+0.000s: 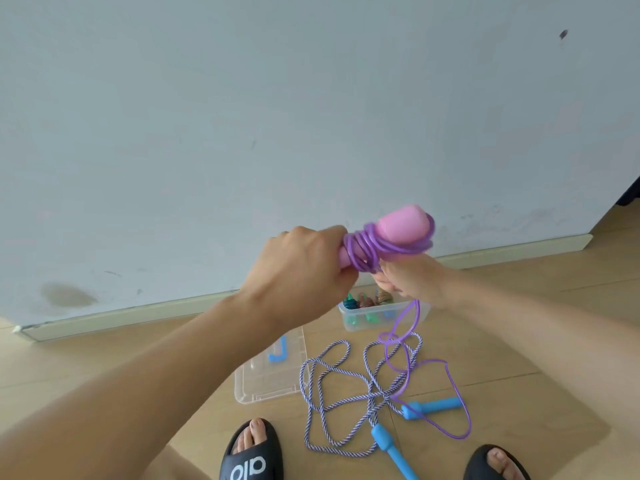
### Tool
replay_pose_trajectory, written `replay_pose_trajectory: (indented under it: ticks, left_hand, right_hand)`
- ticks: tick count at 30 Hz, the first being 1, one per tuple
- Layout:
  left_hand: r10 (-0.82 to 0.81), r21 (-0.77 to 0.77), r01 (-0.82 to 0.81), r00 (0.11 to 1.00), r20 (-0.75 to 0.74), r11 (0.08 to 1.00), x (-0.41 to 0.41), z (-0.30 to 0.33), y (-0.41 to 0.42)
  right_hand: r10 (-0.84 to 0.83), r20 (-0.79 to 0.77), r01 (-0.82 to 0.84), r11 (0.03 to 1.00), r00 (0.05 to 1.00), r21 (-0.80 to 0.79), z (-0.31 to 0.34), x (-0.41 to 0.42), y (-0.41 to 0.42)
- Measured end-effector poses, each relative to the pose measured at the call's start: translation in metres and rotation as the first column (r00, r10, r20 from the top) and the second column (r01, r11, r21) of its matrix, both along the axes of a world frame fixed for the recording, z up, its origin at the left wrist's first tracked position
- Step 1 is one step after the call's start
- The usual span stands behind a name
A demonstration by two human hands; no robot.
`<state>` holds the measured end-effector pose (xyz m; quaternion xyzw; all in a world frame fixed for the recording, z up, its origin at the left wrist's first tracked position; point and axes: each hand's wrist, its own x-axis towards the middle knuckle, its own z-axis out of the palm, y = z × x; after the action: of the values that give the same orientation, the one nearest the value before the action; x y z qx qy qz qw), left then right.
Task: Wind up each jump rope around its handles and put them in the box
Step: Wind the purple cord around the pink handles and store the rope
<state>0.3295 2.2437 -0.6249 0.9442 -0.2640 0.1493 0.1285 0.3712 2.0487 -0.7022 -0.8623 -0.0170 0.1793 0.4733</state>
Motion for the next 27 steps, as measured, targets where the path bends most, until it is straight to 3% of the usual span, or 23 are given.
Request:
replay_pose_trajectory:
  ticks: [3,5,8,12,14,16,18,22,27]
  left_hand:
    - [0.123,-0.072,-0.132,0.986,-0.116,0.989,0.020,0.001,0.013]
    - [0.187,-0.032,-0.195,0.968,-0.168,0.980,0.033,-0.003,0.023]
    - [0.210,0.145,-0.187,0.964,-0.161,0.972,0.041,-0.015,0.030]
    - [0.122,0.412,-0.089,0.991,-0.054,0.907,0.041,-0.028,0.022]
    - [0.094,0.531,-0.054,0.994,-0.049,0.846,0.039,-0.034,0.018]
    - [0.077,0.587,-0.017,0.994,-0.077,0.810,0.034,-0.038,0.012]
    - [0.061,0.609,0.022,0.991,-0.115,0.793,0.025,-0.039,0.005]
    - [-0.125,0.607,0.145,0.989,-0.075,0.782,0.009,-0.044,-0.008]
    - [-0.123,0.348,0.173,0.979,-0.163,0.921,-0.013,-0.031,-0.015]
  right_hand:
    - [-0.019,-0.066,0.021,0.999,0.998,0.034,0.020,-0.031,0.031]
    - [-0.016,-0.054,0.016,1.000,0.998,-0.003,0.027,-0.056,0.042]
    - [0.044,0.168,-0.003,0.972,0.985,-0.233,0.037,-0.080,0.045]
    - [0.283,0.452,0.050,0.802,0.846,-0.596,0.064,-0.084,0.039]
    - [0.378,0.510,0.074,0.744,0.773,-0.664,0.070,-0.080,0.037]
    - [0.429,0.582,0.094,0.745,0.691,-0.660,0.077,-0.080,0.040]
    - [0.429,0.643,0.112,0.772,0.635,-0.625,0.078,-0.077,0.044]
    - [0.363,0.727,0.157,0.828,0.582,-0.539,0.086,-0.060,0.040]
    - [0.251,0.669,0.202,0.828,0.700,-0.523,0.089,-0.021,0.014]
